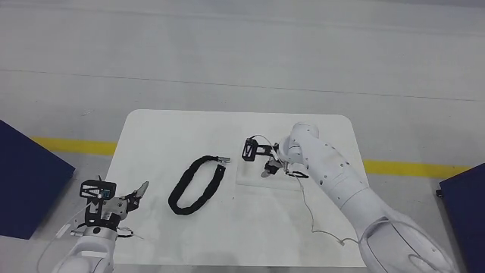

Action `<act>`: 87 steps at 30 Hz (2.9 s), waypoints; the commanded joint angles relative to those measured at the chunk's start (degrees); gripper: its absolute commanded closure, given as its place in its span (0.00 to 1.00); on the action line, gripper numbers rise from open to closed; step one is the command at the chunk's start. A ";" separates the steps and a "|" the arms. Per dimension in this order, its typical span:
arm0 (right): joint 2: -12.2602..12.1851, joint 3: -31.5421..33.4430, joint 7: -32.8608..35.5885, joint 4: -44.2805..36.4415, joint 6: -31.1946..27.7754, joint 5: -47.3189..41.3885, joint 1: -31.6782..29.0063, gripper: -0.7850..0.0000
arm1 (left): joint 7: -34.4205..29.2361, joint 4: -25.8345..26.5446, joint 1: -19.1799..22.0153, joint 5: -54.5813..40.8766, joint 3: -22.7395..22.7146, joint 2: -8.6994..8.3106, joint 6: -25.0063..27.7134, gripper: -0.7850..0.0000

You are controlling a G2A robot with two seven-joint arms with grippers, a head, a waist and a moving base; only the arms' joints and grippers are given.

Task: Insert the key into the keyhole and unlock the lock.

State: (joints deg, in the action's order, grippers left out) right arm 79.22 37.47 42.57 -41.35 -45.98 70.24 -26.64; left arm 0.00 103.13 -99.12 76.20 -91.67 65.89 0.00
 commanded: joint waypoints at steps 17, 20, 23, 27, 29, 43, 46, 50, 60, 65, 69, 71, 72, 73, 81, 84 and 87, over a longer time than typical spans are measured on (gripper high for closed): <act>2.90 -1.47 -6.74 13.31 1.29 -0.70 3.14 0.58 | 0.00 0.00 0.00 0.00 0.00 0.00 0.00 0.00; 3.24 -1.73 -7.50 14.42 0.34 -0.67 3.37 0.62 | 0.00 0.00 0.00 0.00 0.00 0.00 0.00 0.00; 3.51 -1.94 -8.50 15.15 -0.28 -0.50 3.54 0.78 | 0.00 0.00 0.00 0.00 0.00 0.00 0.00 0.00; 3.71 -2.35 -9.63 15.69 -0.73 0.57 3.83 1.00 | 0.00 0.00 0.00 0.00 0.00 0.00 0.00 0.00; 3.67 -2.52 -10.42 15.56 -0.69 1.47 4.04 1.00 | 0.00 0.00 0.00 0.00 0.00 0.00 0.00 0.00; -0.85 -0.86 -17.58 7.64 -3.49 10.57 3.13 1.00 | 0.00 0.00 0.00 0.00 0.00 0.00 0.00 0.00; -2.89 1.67 -18.45 4.23 -3.97 10.59 1.69 1.00 | 0.00 0.00 0.00 0.00 0.00 0.00 0.00 0.00; -6.19 8.72 -18.44 1.29 -7.09 3.42 -1.18 1.00 | 0.00 0.00 0.00 0.00 0.00 0.00 0.00 0.00; -14.45 27.11 -2.43 -7.22 -12.02 -35.36 -16.97 1.00 | 0.00 0.00 0.00 0.00 0.00 0.00 0.00 0.00; -18.38 31.33 10.78 -13.84 -4.95 -60.21 -25.10 1.00 | 0.00 0.00 0.00 0.00 0.00 0.00 0.00 0.00; -22.13 34.13 18.08 -21.03 2.34 -76.66 -31.32 1.00 | 0.00 0.00 0.00 0.00 0.00 0.00 0.00 0.00; -23.87 35.60 20.56 -23.90 4.82 -83.64 -34.19 1.00 | 0.00 0.00 0.00 0.00 0.00 0.00 0.00 0.00; -24.69 36.17 21.51 -25.16 5.76 -85.95 -35.42 1.00 | 0.00 0.00 0.00 0.00 0.00 0.00 0.00 0.00; -25.42 36.56 22.28 -26.24 6.53 -88.29 -36.59 1.00 | 0.00 0.00 0.00 0.00 0.00 0.00 0.00 0.00; -29.25 35.86 23.78 -31.53 8.02 -100.29 -41.74 1.00 | -0.66 0.43 0.32 3.18 -0.40 -0.21 1.09 0.00; -29.52 35.58 23.37 -31.85 7.61 -99.93 -41.94 1.00 | -3.06 0.92 2.04 5.09 -0.43 -0.42 3.89 0.00; -29.52 35.58 23.37 -31.85 7.61 -99.93 -41.94 1.00 | -7.45 0.41 6.26 5.55 0.57 -0.65 9.35 0.00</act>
State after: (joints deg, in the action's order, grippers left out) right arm 49.70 73.04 65.93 -73.21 -38.39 -29.69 -68.59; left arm -5.20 103.95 -94.94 81.76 -91.45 65.33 7.01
